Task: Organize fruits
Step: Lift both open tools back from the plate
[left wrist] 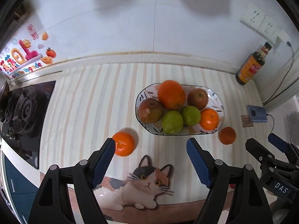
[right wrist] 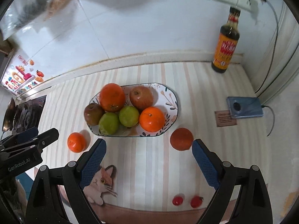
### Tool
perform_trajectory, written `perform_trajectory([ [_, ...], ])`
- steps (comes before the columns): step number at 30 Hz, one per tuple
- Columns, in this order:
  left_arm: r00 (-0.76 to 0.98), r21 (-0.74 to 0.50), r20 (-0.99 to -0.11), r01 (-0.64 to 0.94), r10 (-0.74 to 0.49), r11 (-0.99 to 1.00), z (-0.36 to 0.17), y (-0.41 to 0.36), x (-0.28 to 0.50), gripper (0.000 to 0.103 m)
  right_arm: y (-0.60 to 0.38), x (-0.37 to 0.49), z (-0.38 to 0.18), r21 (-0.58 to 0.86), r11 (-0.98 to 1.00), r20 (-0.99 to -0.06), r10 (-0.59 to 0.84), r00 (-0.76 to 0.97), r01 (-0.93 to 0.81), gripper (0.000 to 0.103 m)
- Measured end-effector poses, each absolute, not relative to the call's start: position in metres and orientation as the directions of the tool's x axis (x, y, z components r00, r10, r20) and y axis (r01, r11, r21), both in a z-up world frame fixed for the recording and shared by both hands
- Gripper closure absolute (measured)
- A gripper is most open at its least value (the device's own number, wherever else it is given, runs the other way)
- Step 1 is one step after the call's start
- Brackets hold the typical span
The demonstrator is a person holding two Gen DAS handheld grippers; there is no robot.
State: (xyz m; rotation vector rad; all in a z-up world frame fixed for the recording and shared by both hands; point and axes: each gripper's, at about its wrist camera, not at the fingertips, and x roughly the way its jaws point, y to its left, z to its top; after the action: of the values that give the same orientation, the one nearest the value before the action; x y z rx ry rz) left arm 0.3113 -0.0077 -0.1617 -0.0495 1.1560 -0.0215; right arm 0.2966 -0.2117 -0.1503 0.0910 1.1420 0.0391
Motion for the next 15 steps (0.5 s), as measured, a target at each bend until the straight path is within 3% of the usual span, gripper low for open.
perform_trajectory([
  [15,0.507,-0.079,-0.858,0.033,-0.085,0.996,-0.091,-0.009,0.238,0.025,-0.205,0.218,-0.067,0.063,0.998,-0.861,0.060,0.504,-0.012,0.008],
])
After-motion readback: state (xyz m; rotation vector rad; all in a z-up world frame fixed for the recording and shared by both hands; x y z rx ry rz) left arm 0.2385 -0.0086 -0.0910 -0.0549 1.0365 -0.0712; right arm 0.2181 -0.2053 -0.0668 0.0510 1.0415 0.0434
